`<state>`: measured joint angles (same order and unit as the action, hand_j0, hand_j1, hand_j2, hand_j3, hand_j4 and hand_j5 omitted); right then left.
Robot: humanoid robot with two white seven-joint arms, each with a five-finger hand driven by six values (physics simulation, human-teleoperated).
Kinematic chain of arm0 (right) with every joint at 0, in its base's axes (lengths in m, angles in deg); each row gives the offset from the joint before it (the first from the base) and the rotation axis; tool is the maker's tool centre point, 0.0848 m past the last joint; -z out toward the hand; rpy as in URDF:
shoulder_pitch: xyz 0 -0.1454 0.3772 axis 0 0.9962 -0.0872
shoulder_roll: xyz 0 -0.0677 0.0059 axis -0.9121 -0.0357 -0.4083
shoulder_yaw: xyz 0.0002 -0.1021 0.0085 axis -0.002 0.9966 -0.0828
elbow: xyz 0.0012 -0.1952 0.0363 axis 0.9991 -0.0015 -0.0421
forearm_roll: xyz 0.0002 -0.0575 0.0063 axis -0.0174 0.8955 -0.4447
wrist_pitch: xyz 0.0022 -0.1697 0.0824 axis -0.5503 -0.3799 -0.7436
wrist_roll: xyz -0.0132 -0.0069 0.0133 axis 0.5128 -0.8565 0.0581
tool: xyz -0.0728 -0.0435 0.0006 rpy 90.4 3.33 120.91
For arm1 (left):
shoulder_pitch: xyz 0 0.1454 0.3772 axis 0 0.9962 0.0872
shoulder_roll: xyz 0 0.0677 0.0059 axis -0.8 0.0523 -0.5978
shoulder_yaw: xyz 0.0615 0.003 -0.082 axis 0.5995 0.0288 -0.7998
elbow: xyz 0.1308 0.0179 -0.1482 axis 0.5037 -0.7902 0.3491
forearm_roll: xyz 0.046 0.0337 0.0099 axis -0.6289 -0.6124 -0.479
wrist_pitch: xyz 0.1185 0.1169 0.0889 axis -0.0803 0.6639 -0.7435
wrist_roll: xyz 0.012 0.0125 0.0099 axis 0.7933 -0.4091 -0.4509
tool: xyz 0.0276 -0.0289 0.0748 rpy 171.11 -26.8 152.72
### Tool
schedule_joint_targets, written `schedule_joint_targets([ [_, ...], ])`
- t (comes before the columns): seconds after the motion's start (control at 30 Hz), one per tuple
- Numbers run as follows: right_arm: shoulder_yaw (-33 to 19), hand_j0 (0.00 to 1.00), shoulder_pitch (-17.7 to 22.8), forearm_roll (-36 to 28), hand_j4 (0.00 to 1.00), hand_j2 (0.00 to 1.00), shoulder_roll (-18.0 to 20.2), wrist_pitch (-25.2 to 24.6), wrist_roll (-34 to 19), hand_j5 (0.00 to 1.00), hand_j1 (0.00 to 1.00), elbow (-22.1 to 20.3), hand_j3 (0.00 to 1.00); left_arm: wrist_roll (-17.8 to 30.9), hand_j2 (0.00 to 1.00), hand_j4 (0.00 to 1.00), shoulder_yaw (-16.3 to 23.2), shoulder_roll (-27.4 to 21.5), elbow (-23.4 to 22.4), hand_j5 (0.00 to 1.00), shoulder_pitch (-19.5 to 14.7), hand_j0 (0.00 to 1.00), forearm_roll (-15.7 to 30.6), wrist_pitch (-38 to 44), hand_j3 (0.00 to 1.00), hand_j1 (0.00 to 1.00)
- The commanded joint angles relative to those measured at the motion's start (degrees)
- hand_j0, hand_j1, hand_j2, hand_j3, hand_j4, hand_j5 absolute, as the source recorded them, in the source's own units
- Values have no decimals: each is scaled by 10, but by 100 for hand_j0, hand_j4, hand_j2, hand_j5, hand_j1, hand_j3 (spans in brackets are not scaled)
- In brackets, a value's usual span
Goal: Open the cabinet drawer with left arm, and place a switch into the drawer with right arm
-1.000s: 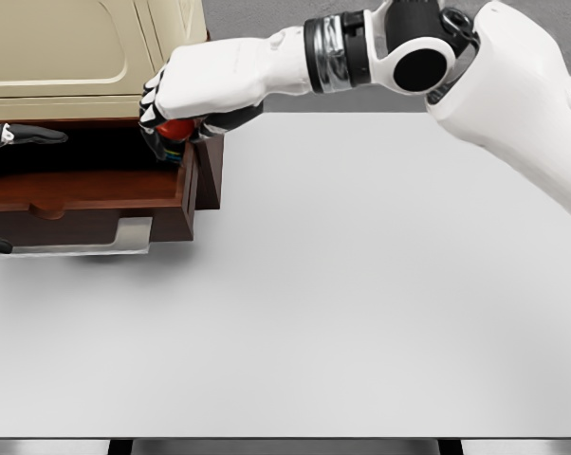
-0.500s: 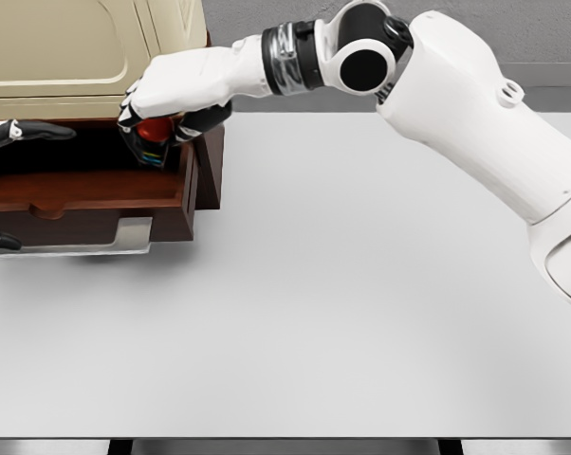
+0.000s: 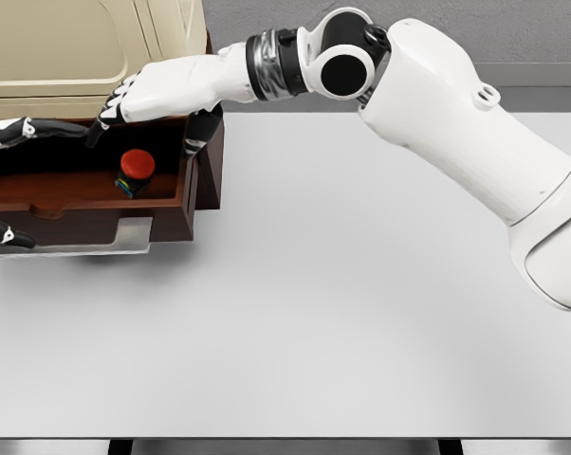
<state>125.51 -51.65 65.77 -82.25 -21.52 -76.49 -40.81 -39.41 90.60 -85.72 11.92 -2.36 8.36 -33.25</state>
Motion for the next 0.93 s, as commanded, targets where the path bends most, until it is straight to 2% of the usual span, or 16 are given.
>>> schedule_joint_targets([
  [0.0, -1, 100, 0, -3, 100, 100, 0, -1, 0, 100, 100, 0, 100, 0, 100, 100, -1, 0, 0, 100, -2, 100, 5, 1, 100, 100],
  [0.07, 0, 100, 0, -4, 100, 100, 4, 4, 0, 100, 100, -9, 100, 0, 100, 100, -1, 0, 0, 100, -2, 100, 5, 1, 100, 100],
  [0.13, 0, 100, 2, -4, 100, 100, 21, 32, 0, 100, 100, -17, 100, 0, 100, 100, -1, 0, 0, 100, -2, 100, 5, 1, 100, 100],
  [0.27, -1, 100, 15, -5, 100, 100, 104, 32, 0, 100, 100, -90, 100, 0, 100, 100, -1, 0, 0, 100, -2, 100, 5, 1, 100, 100],
  [0.33, -2, 100, 25, -5, 100, 100, 158, 32, 0, 100, 100, -134, 100, 0, 100, 100, -1, 0, 0, 100, -2, 100, 5, 1, 100, 100],
  [0.4, -5, 100, 44, -42, 100, 100, 229, 32, 0, 100, 100, -178, 100, 0, 100, 100, -1, 1, 0, 100, -1, 100, 5, 1, 100, 100],
  [0.47, -7, 100, 67, -92, 100, 100, 313, 32, 0, 100, 100, -180, 100, 0, 100, 100, 0, 1, 0, 100, -2, 100, 5, 1, 100, 100],
  [0.53, -9, 100, 88, -99, 100, 100, 370, 32, 0, 100, 100, -178, 100, 0, 100, 100, 0, 9, 0, 100, -2, 100, 5, 1, 100, 100],
  [0.6, -10, 100, 100, -98, 100, 100, 408, 32, 0, 100, 100, -171, 100, 1, 100, 100, 0, 18, 0, 100, -2, 100, 5, 1, 100, 100],
  [0.7, -30, 100, 128, -97, 100, 100, 417, 32, 0, 100, 100, -148, 100, 1, 100, 100, 0, 32, 0, 100, -2, 100, 5, 1, 100, 100],
  [0.77, -31, 100, 134, -98, 100, 100, 438, 32, 0, 100, 100, -141, 100, 2, 100, 100, 0, 44, 0, 100, -2, 100, 5, 1, 100, 100],
  [0.83, -30, 100, 136, -98, 100, 100, 438, 32, 0, 100, 100, -141, 100, 2, 100, 100, 0, 49, 0, 100, -2, 100, 5, 1, 100, 100],
  [0.9, -35, 100, 141, -98, 100, 100, 438, 32, 0, 100, 100, -108, 100, 2, 100, 100, 0, 49, 0, 100, -2, 100, 5, 1, 100, 100],
])
